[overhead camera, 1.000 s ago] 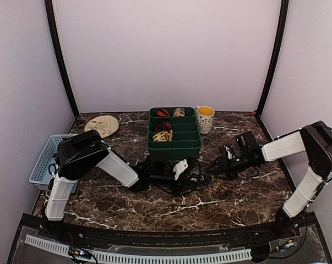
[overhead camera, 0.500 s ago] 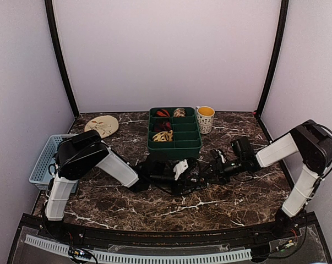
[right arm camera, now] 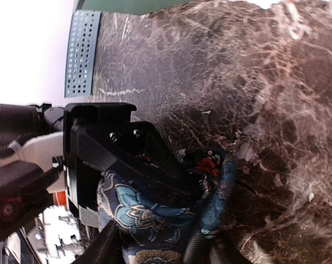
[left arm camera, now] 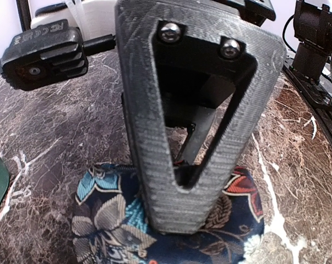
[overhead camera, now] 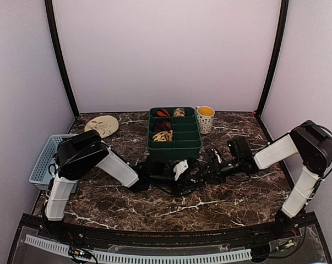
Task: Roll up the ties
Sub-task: Pick up the tie from the center of the board.
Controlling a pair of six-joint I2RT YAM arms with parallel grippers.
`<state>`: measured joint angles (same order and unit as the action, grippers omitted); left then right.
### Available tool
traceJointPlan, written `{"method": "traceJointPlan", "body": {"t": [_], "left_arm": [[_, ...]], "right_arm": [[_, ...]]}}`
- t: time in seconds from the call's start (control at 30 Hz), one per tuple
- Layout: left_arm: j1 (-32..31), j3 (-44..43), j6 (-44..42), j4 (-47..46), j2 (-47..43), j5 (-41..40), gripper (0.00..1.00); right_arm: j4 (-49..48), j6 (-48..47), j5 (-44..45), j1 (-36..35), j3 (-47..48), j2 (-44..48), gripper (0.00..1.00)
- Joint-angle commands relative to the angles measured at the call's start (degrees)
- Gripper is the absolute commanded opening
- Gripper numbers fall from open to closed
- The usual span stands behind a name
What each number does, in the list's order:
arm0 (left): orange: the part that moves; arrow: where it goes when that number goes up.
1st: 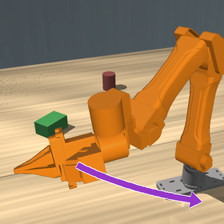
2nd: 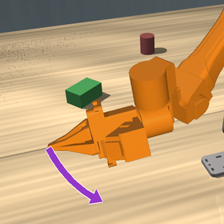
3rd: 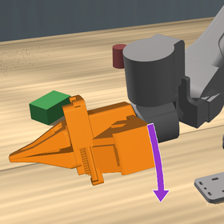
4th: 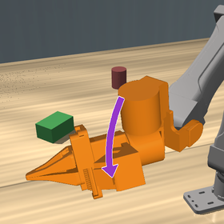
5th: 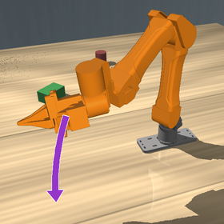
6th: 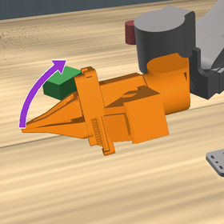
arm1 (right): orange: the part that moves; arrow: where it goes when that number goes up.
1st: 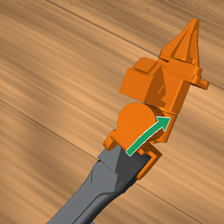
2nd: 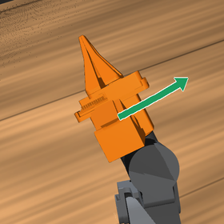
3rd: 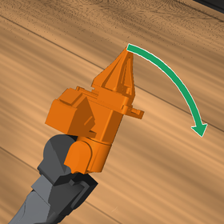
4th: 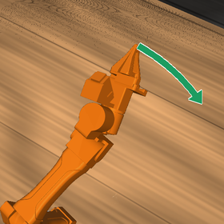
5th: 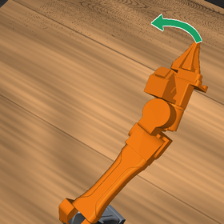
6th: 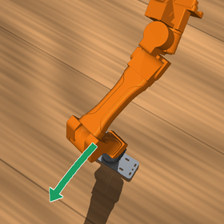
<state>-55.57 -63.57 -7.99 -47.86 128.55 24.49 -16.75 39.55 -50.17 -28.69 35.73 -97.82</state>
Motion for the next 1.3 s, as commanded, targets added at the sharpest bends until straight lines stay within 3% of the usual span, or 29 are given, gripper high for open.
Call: {"method": "traceJointPlan", "body": {"t": [0.0, 0.2, 0.5, 0.53, 0.77, 0.87, 0.93, 1.03, 1.07, 1.1, 1.2, 1.27], "left_arm": [[-0.1, 2.4, -0.5, 9.9, 0.3, -2.3, 0.28], [0.0, 4.0, 0.7, 6.9, -0.8, -2.8, 0.35], [-0.3, 7.0, 1.0, 1.2, -4.2, -4.6, 0.94], [-0.4, 6.9, 0.9, 1.1, -4.4, -5.4, 0.97], [-0.9, 4.4, 2.4, -0.6, -2.4, -6.8, 0.99], [-1.9, 1.8, 2.4, -0.4, -0.6, -6.6, 0.94], [-2.3, 0.8, 2.9, -0.7, -0.3, -6.7, 0.84], [-2.3, 1.5, 3.9, -2.5, -0.7, -6.8, 0.51], [-2.3, 1.9, 3.9, -2.7, -1.1, -6.7, 0.48], [-2.3, 2.3, 4.1, -2.6, -1.6, -6.6, 0.54], [-2.3, 5.0, 4.9, -3.6, -3.9, -6.8, 0.88], [-2.3, 8.0, 5.7, -5.1, -6.0, -7.6, 0.99]], "right_arm": [[2.3, -1.8, 1.4, -1.0, 0.9, 1.2, 0.35], [4.5, -2.5, 3.4, -1.0, 0.4, 1.6, 0.01], [6.4, -3.1, 5.2, -1.1, 1.2, 3.6, 0.00], [6.8, -3.3, 5.3, -1.1, 1.2, 3.7, 0.00], [9.5, -4.4, 6.2, -1.8, 2.5, 5.3, 0.00], [11.5, -5.2, 7.1, -2.3, 3.8, 5.9, 0.00], [13.0, -5.7, 7.5, -2.7, 4.8, 6.1, 0.00], [16.3, -6.8, 8.5, -2.9, 6.2, 6.0, 0.00], [17.4, -7.2, 9.0, -3.0, 6.6, 7.7, 0.00], [18.6, -7.7, 9.3, -2.9, 7.2, 8.2, 0.00], [23.2, -9.3, 10.9, -3.0, 9.3, 9.2, 0.00], [26.8, -10.5, 12.2, -3.0, 11.6, 10.2, 0.00]]}}
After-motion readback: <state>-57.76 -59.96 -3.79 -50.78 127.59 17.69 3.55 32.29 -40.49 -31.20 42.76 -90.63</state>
